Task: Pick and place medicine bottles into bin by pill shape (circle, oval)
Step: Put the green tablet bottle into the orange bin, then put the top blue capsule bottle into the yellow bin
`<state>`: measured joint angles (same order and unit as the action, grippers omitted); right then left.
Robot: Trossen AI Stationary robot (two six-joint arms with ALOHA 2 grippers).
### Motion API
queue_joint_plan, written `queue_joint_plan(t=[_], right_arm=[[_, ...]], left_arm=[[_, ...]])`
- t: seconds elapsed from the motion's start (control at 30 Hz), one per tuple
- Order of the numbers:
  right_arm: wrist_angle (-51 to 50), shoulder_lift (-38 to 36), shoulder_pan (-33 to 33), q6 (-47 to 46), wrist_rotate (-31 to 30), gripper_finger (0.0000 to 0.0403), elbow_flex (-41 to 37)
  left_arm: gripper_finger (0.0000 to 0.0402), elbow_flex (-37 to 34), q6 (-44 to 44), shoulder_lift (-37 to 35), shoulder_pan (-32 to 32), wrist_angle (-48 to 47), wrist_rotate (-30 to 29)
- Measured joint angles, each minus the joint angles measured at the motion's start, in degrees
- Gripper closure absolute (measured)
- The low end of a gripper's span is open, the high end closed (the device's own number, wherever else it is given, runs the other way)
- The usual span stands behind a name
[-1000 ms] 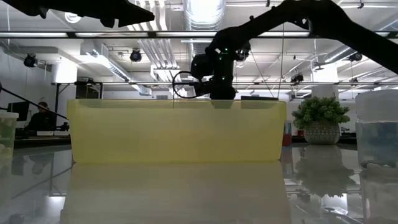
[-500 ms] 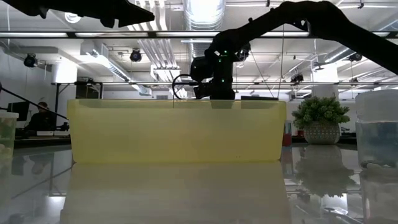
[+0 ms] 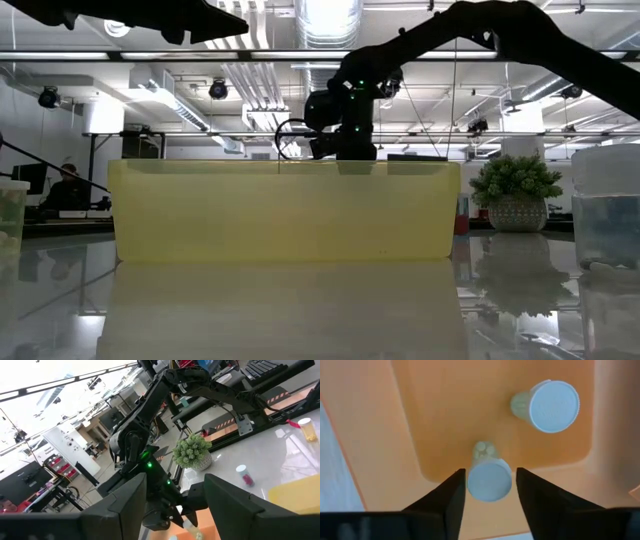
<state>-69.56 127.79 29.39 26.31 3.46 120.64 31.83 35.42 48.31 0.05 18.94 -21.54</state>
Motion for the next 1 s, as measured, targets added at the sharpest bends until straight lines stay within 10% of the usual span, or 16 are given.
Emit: queue_joint_plan(t=[1.0], right_arm=[[-3.2,-21.4,-9.1,-19.5,1.3,0.0203,-12.4]], left_arm=[[0.0217,0.0,-0.1,0.0,0.0,0.1,0.0]])
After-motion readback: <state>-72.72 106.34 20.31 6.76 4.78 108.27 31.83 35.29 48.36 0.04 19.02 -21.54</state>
